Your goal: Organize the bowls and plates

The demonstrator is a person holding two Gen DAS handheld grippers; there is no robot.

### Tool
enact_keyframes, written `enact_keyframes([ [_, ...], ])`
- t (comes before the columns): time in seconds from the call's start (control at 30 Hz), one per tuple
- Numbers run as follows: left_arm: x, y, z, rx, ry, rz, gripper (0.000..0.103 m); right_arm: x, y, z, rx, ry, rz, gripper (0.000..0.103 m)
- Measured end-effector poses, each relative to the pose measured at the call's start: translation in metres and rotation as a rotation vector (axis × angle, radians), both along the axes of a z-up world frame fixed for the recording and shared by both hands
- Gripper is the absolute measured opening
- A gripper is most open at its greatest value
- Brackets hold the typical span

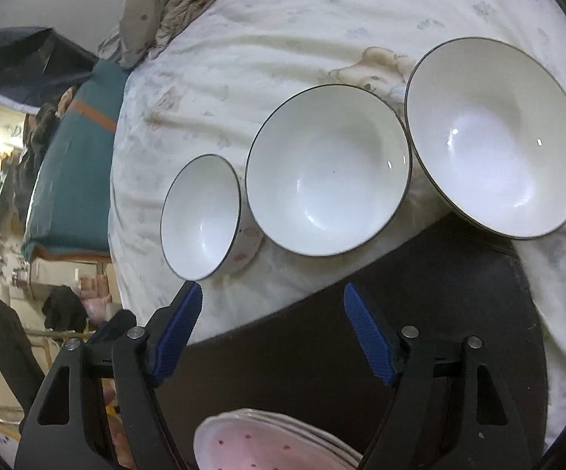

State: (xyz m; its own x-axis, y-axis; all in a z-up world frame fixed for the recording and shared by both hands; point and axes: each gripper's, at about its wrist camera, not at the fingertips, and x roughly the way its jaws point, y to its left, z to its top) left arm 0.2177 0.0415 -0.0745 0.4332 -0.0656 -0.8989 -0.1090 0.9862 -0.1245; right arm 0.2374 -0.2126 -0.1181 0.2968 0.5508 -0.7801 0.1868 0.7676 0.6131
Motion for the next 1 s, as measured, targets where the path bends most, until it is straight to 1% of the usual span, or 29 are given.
enact_keyframes([
  [0.1,0.014,-0.001,-0.006,-0.017,0.012,0.001,0.088,0.008,0.005,-0.004,0.026,0.011,-0.002,0.07],
  [0.17,0.024,-0.001,-0.013,-0.036,0.031,0.005,0.075,0.014,0.009,-0.008,0.063,0.024,-0.01,0.061],
  [0.2,0.028,0.0,-0.016,-0.05,0.038,0.005,0.072,0.017,0.012,-0.011,0.084,0.034,-0.015,0.059],
  [0.27,0.039,0.0,-0.023,-0.079,0.059,0.0,0.062,0.023,0.019,-0.015,0.11,0.05,-0.022,0.05],
  [0.3,0.043,0.0,-0.027,-0.087,0.064,0.001,0.06,0.027,0.024,-0.018,0.12,0.063,-0.033,0.048],
  [0.37,0.049,0.0,-0.032,-0.095,0.076,0.002,0.053,0.033,0.032,-0.023,0.137,0.089,-0.051,0.041],
  [0.4,0.051,0.0,-0.035,-0.098,0.083,0.001,0.051,0.036,0.036,-0.026,0.143,0.103,-0.061,0.039],
  [0.43,0.054,0.0,-0.039,-0.092,0.097,-0.008,0.046,0.039,0.042,-0.028,0.139,0.107,-0.068,0.037],
  [0.47,0.055,-0.001,-0.042,-0.082,0.111,-0.013,0.039,0.041,0.045,-0.029,0.126,0.109,-0.072,0.037],
  [0.53,0.057,-0.001,-0.047,-0.087,0.127,-0.02,0.032,0.044,0.05,-0.031,0.079,0.111,-0.086,0.037],
  [0.63,0.061,0.0,-0.054,-0.077,0.149,-0.023,0.03,0.048,0.056,-0.033,0.03,0.116,-0.082,0.036],
  [0.7,0.063,-0.003,-0.057,-0.073,0.163,-0.028,0.029,0.049,0.058,-0.036,-0.002,0.124,-0.069,0.032],
  [0.77,0.065,-0.007,-0.061,-0.066,0.184,-0.044,0.026,0.05,0.061,-0.039,-0.042,0.13,-0.056,0.027],
  [0.8,0.066,-0.008,-0.062,-0.069,0.184,-0.042,0.02,0.051,0.063,-0.041,-0.06,0.131,-0.051,0.026],
  [0.83,0.066,-0.009,-0.063,-0.087,0.186,-0.036,0.01,0.051,0.064,-0.043,-0.077,0.13,-0.043,0.024],
  [0.87,0.065,-0.012,-0.063,-0.092,0.195,-0.036,0.006,0.052,0.065,-0.044,-0.09,0.125,-0.039,0.023],
  [0.97,0.06,-0.02,-0.057,-0.04,0.185,-0.028,0.006,0.05,0.071,-0.04,-0.141,0.084,-0.01,0.021],
  [1.0,0.06,-0.021,-0.054,-0.036,0.182,-0.029,0.006,0.049,0.073,-0.039,-0.163,0.073,0.0,0.02],
])
